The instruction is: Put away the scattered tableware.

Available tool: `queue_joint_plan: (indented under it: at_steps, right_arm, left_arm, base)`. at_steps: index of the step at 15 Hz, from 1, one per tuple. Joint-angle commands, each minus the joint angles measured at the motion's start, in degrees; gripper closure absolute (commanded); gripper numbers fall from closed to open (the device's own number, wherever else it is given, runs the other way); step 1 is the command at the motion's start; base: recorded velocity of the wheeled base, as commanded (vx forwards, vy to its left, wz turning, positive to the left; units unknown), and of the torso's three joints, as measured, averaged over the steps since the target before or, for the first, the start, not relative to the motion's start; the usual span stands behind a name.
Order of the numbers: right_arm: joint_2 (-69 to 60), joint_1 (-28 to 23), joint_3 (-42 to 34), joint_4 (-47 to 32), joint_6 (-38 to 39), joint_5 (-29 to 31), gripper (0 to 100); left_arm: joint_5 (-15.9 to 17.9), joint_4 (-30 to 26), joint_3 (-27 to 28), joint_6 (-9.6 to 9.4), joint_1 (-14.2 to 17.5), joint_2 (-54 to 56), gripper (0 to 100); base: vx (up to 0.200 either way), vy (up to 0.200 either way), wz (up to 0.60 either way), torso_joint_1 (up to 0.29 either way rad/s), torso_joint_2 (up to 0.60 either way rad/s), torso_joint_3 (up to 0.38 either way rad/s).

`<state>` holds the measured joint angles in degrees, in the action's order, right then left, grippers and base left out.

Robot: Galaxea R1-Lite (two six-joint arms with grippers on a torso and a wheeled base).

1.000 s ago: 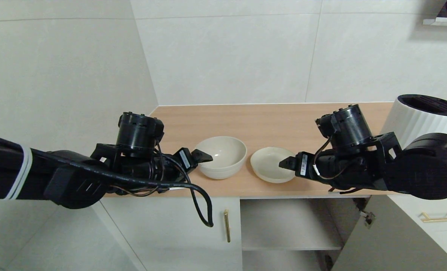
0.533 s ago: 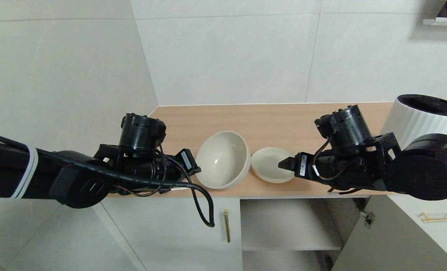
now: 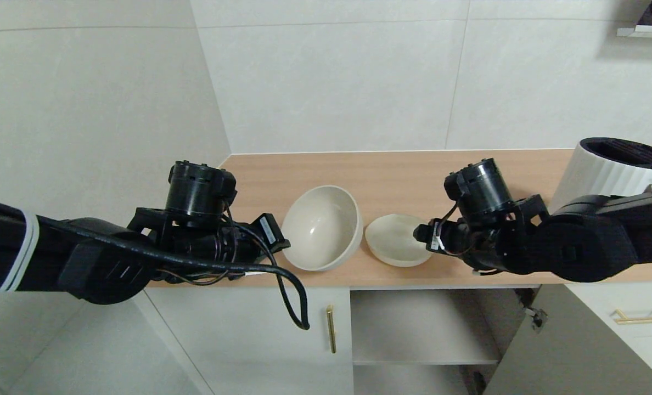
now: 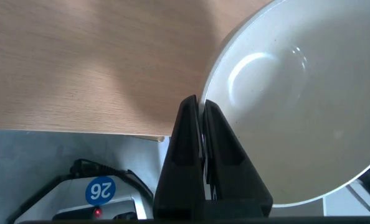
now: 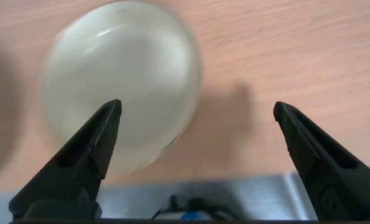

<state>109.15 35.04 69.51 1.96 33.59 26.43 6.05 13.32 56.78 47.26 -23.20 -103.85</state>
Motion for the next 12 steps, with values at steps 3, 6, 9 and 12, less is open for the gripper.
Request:
queue_joint_plan:
  at_steps: [3, 6, 9, 12]
  right_arm:
    - [5.37, 0.03, 2.30, -0.03, -0.36, 2.75, 0]
    - [5.72, -0.06, 2.38, -0.03, -0.36, 2.75, 0]
    - [5.98, -0.06, 2.47, -0.03, -0.36, 2.75, 0]
    - [6.16, 0.03, 2.38, -0.03, -0.36, 2.75, 0]
  left_arm:
    - [0.02, 0.04, -0.01, 0.02, 0.00, 0.32, 100]
    - [0.02, 0.04, -0.01, 0.02, 0.00, 0.32, 100]
    - [-0.07, 0.04, -0.01, 0.02, 0.00, 0.32, 100]
    - [-0.07, -0.05, -0.01, 0.02, 0.00, 0.23, 100]
  base:
    - [0.000, 0.000, 0.00, 0.000, 0.00, 0.000]
    - [0.000, 0.000, 0.00, 0.000, 0.00, 0.000]
    - [0.000, 0.000, 0.00, 0.000, 0.00, 0.000]
    - [0.000, 0.000, 0.00, 0.000, 0.00, 0.000]
